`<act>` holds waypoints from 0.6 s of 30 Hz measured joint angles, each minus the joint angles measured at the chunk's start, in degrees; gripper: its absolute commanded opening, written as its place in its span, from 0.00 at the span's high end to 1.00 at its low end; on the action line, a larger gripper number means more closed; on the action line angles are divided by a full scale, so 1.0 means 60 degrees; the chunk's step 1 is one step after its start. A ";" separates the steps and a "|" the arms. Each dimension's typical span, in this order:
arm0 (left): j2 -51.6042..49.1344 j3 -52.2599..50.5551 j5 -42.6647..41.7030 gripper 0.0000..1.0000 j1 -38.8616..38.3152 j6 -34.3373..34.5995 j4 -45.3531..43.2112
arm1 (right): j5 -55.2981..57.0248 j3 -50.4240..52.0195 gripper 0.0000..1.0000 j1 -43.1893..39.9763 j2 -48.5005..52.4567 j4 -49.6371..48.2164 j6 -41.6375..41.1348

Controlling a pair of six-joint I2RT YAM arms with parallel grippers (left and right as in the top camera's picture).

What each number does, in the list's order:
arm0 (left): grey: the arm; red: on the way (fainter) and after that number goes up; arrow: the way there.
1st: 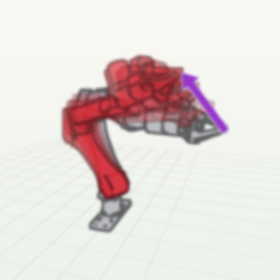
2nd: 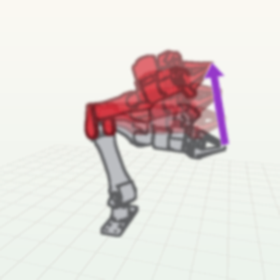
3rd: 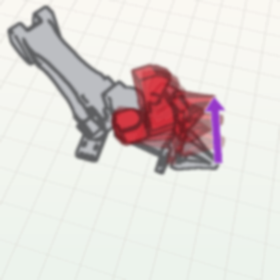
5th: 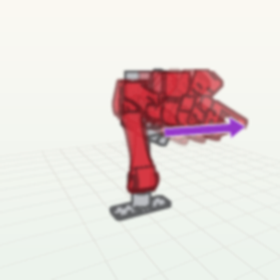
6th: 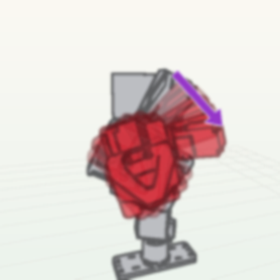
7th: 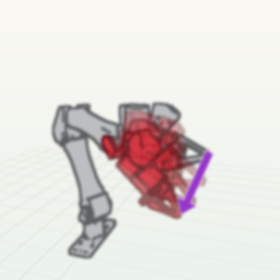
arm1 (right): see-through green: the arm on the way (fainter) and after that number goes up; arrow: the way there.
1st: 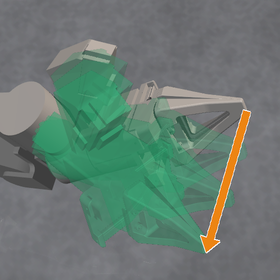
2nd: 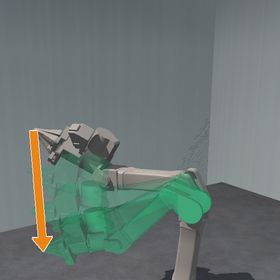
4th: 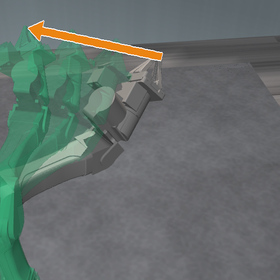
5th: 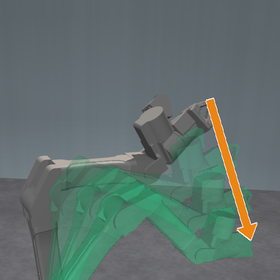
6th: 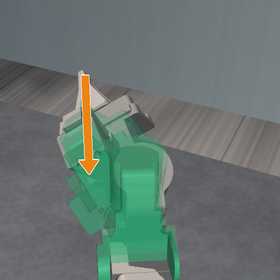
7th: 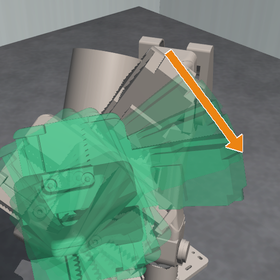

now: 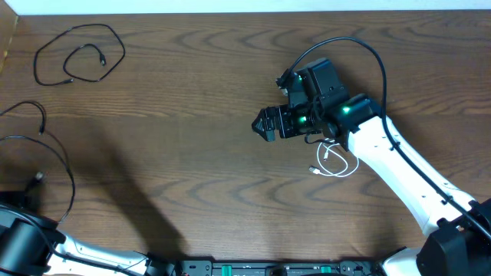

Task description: Untangle cables

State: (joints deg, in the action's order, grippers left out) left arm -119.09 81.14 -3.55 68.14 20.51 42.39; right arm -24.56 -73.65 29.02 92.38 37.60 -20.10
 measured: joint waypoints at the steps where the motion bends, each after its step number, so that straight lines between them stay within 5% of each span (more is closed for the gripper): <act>1: -0.0007 0.0011 -0.0007 0.92 0.0000 0.0015 -0.0018 | 0.0004 0.0000 0.01 0.0000 0.0000 -0.0022 -0.0004; 8: -0.0018 0.0026 -0.0386 0.92 -0.0015 -0.0149 -0.0463 | 0.0004 0.0000 0.01 0.0000 0.0000 -0.0073 -0.0004; 18: -0.0153 0.0051 -0.3209 0.93 -0.0219 -0.0368 -0.2725 | 0.0000 0.0000 0.01 0.0000 0.0000 -0.0084 -0.0004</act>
State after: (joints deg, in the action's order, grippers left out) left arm -120.01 81.45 -22.81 66.83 18.31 26.04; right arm -24.56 -73.65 29.02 92.38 37.10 -20.12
